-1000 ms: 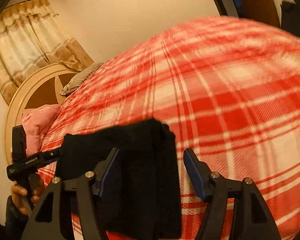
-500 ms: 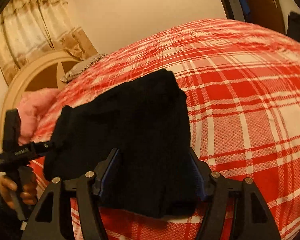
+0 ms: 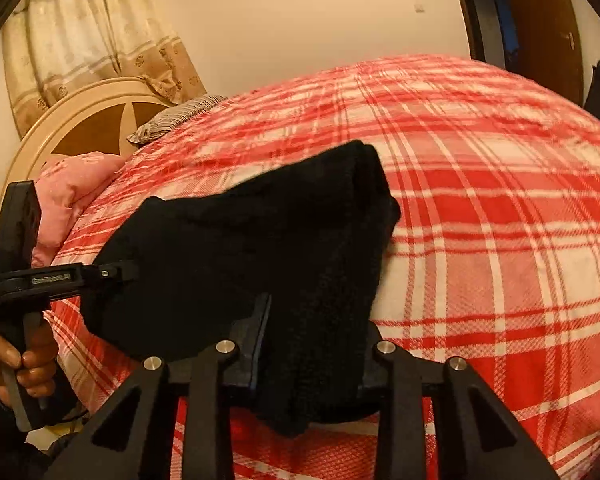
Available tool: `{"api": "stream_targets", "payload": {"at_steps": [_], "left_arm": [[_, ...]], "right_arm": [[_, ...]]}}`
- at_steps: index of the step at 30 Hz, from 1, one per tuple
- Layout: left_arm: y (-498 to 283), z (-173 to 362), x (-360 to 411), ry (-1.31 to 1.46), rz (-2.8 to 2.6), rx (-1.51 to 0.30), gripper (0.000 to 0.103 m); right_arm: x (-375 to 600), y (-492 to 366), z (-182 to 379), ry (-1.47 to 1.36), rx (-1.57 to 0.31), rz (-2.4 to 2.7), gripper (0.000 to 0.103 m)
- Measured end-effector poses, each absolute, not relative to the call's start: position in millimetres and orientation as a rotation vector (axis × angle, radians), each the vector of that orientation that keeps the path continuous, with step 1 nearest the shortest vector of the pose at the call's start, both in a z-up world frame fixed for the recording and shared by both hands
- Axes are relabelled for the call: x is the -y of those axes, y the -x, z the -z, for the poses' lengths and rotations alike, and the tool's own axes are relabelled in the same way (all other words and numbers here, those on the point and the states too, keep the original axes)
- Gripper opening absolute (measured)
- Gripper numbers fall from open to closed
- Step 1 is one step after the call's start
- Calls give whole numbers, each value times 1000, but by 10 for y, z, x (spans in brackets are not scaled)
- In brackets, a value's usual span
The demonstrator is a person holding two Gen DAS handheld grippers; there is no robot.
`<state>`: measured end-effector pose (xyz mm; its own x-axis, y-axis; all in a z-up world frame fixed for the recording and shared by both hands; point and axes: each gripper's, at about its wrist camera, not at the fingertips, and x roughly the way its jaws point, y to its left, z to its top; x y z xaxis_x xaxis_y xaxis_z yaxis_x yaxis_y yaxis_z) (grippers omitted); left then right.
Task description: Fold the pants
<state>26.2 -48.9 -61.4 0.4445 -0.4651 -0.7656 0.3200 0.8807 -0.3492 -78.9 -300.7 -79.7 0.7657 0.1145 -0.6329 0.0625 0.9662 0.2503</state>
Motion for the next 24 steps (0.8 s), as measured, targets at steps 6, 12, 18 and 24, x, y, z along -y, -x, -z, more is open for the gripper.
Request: {"api": "stream_targets", "payload": {"at_steps": [6,12,18,24], "left_arm": [[-190,364,546,89,458,-891,16],[-284,168,435,65,421,-808,16],[-613,-66,-23,105,313,-743,16],[-1034,-235,-761,130,118,-674,16]], "right_arm": [[2864,835,578,-220,-667,-28,32],[2640,676,277,-181,-622,-81,32],[2168,101,-47,-94,-589,-196,32],[1403,-914,-170,-44,-579,-366,32]]}}
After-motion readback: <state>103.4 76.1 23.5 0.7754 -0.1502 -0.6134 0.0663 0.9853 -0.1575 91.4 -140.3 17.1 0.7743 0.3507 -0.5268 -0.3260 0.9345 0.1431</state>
